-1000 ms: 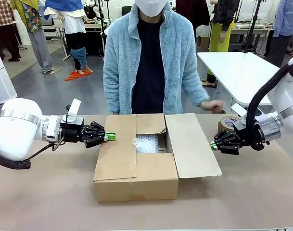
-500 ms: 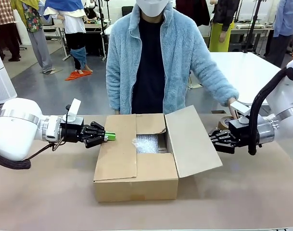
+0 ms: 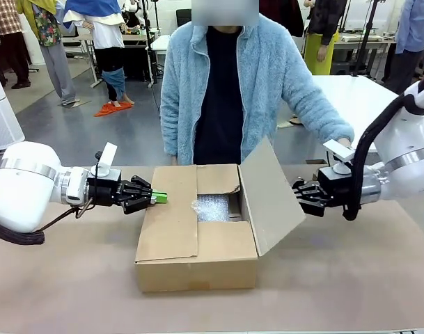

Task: Wrap the clocks to prevent damage.
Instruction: Push the right (or left) flap of the Package Box to close it.

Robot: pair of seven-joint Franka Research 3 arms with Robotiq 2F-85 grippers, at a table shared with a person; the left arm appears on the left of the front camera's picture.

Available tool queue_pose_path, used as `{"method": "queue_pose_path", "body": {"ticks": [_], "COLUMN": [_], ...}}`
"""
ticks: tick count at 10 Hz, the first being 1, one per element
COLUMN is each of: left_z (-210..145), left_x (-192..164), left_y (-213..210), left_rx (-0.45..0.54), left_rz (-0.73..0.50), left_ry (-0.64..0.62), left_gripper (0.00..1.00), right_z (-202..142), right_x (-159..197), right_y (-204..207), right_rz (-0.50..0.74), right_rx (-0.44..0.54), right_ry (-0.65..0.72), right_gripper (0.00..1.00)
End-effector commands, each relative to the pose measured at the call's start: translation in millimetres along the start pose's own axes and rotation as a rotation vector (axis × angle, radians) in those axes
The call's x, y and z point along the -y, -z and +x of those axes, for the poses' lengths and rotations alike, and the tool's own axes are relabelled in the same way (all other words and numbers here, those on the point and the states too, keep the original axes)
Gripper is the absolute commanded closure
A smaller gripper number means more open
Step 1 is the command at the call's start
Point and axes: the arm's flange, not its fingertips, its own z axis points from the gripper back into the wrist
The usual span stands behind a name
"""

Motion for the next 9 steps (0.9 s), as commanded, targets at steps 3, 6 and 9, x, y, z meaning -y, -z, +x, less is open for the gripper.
{"method": "queue_pose_path", "body": {"ticks": [3,6,9], "left_z": [-5,-5,-5], "left_x": [1,1,1], "left_y": [1,1,1], "left_rx": [-0.009,-0.009,-0.009], "left_rz": [0.003,0.003,0.003], "left_ry": [0.001,0.001,0.001], "left_gripper": [1.00,1.00,1.00], "right_z": [2,-2,-8], "right_x": [36,52,64], "right_y": [36,48,70], "right_rz": [-0.061,-0.072,-0.054], "right_rx": [-0.056,-0.075,-0.109], "right_ry": [-0.035,-0.033,-0.025], "right_gripper": [0.99,0.99,0.99]}}
